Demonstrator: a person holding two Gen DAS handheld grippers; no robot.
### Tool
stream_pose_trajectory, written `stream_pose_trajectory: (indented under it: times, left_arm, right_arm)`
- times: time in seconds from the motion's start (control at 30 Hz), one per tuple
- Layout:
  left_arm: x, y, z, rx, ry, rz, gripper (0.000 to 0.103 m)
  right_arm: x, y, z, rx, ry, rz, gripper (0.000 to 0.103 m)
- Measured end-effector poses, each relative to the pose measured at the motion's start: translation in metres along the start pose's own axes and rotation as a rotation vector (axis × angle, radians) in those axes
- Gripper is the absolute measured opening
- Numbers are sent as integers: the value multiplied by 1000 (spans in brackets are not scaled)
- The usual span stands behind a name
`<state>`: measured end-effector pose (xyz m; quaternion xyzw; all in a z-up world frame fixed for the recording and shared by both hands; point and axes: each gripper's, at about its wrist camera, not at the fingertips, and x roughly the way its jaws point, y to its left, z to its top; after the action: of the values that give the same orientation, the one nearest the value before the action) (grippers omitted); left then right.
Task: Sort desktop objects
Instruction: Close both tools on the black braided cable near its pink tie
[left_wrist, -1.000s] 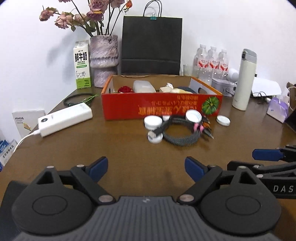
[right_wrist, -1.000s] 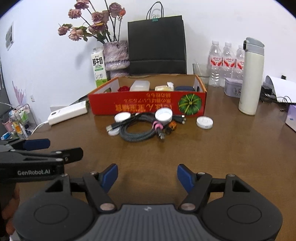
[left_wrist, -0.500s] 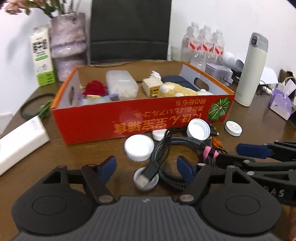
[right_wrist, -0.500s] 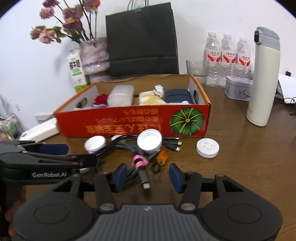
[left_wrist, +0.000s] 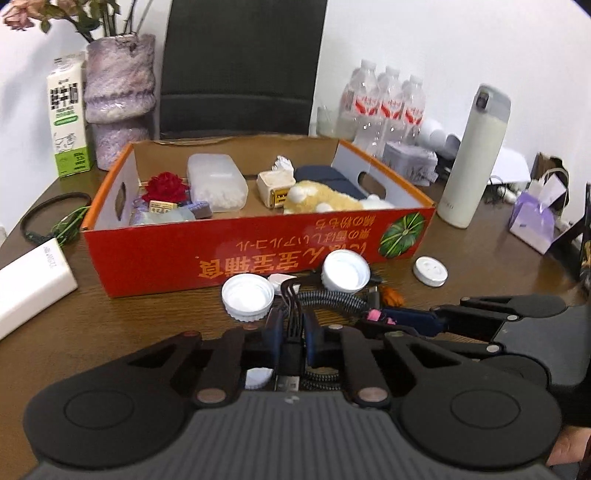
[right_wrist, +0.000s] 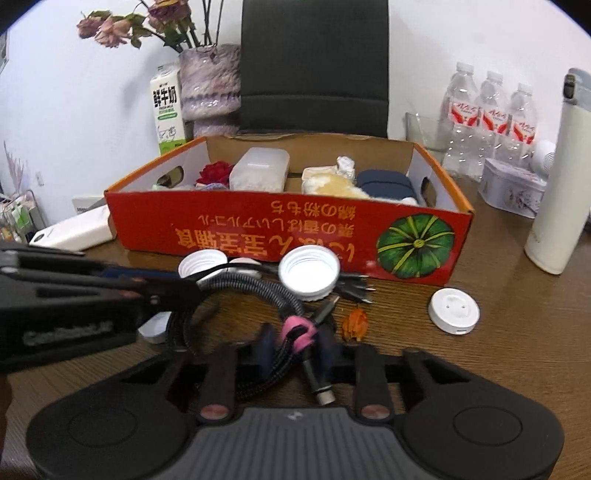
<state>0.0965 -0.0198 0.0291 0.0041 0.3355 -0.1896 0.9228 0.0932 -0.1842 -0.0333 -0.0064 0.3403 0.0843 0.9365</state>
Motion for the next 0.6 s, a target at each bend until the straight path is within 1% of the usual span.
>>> stream_pose_trajectory:
  times: [0.07, 0.1, 0.17, 0.37, 0.47, 0.53, 0.6]
  left_arm:
    - [-12, -2, -1, -6, -19, 6, 11]
    - [-19, -3, -2, -7, -30, 6, 8]
    - [-33, -5, -2, -14, -53, 5, 9]
    - [-79, -15, -11, -28, -111, -12, 8]
    - [-106, -18, -28, -50, -134, -24, 8]
    - [-117, -19, -43, -67, -128, -38, 8]
    - [-124, -22, -60, -82, -100, -49, 8]
  right_arm:
    - [-9, 2, 1, -9, -8, 1, 16]
    - [-16, 5, -1, -27, -24, -13, 15]
    - [-29, 7, -4, -48, -51, -34, 15]
    - [-71, 2, -17, -33, -73, -24, 15]
    - [-96, 0, -32, -32, -81, -21, 15]
    - [-108, -3, -43, -28, -71, -22, 15]
    - [-117, -6, -57, -28, -50, -14, 15]
